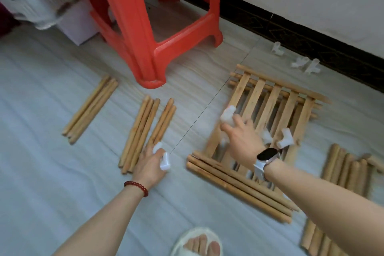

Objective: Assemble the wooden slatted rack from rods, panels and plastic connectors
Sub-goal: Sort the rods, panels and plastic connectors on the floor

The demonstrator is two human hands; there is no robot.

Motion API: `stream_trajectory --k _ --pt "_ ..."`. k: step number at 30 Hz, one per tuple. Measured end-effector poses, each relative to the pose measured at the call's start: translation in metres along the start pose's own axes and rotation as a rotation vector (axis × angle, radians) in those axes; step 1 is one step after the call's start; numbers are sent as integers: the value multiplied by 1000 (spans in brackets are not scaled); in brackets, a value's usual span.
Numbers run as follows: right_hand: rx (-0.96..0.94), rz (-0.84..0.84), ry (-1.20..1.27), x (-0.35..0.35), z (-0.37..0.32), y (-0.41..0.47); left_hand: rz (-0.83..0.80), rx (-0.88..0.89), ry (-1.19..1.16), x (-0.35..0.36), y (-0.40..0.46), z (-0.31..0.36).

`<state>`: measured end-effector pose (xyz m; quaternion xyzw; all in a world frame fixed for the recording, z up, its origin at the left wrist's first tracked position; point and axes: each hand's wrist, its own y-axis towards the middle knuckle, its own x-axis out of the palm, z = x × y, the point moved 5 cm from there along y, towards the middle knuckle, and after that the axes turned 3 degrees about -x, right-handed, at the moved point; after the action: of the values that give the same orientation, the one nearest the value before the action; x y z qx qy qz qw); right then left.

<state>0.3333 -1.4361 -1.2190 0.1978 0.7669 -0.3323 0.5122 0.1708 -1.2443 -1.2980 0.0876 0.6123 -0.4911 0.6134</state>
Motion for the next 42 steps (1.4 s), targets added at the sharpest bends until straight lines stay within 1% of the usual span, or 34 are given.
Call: stream_trajectory --k 4,7,9,12,15,17,19,20,22,24,26,28,29,30,31,33,35,37,39,42 --pt "-138 -58 350 37 -82 15 -9 129 99 15 -9 -1" --pt "-158 -130 492 65 -113 24 62 125 94 9 -8 -23" --pt "-132 -173 502 81 -118 28 68 98 103 -1 -4 -39" --pt "-80 -245 485 103 -123 31 0 114 157 -6 -4 -55" --pt "-53 -368 426 121 -133 30 -64 132 252 -5 -12 -65" --pt "-91 -447 404 122 -141 28 -124 129 265 0 -20 -67" --pt "-156 -474 377 111 -142 25 -173 86 247 1 -29 -66" --pt "-184 -450 353 101 -138 23 -188 53 243 -1 -32 -64" --pt "-191 -327 326 75 -117 18 -191 -13 241 -8 -36 -55" --pt "-147 -169 309 45 -80 10 -124 -17 231 -18 -35 -36" --pt "-108 -23 185 20 -32 -3 -14 67 226 -26 -31 -6" --pt "-3 78 -51 4 20 -19 65 199 222 -26 -24 31" --pt "94 71 -158 1 45 -25 83 271 213 -24 -21 51" --pt "201 19 -231 0 68 -30 78 345 199 -19 -17 73" --pt "300 -57 -248 2 87 -33 51 417 190 -11 -14 94" --pt "439 -163 -141 11 112 -34 -46 533 218 12 -10 131" --pt "465 -143 -36 21 116 -28 -146 568 280 38 -9 153" --pt "447 -63 -63 26 113 -21 -201 541 343 62 -7 162" --pt "429 -6 -87 27 110 -17 -194 535 398 73 -6 162" --pt "381 43 -51 22 111 -20 -193 553 403 78 -5 158"
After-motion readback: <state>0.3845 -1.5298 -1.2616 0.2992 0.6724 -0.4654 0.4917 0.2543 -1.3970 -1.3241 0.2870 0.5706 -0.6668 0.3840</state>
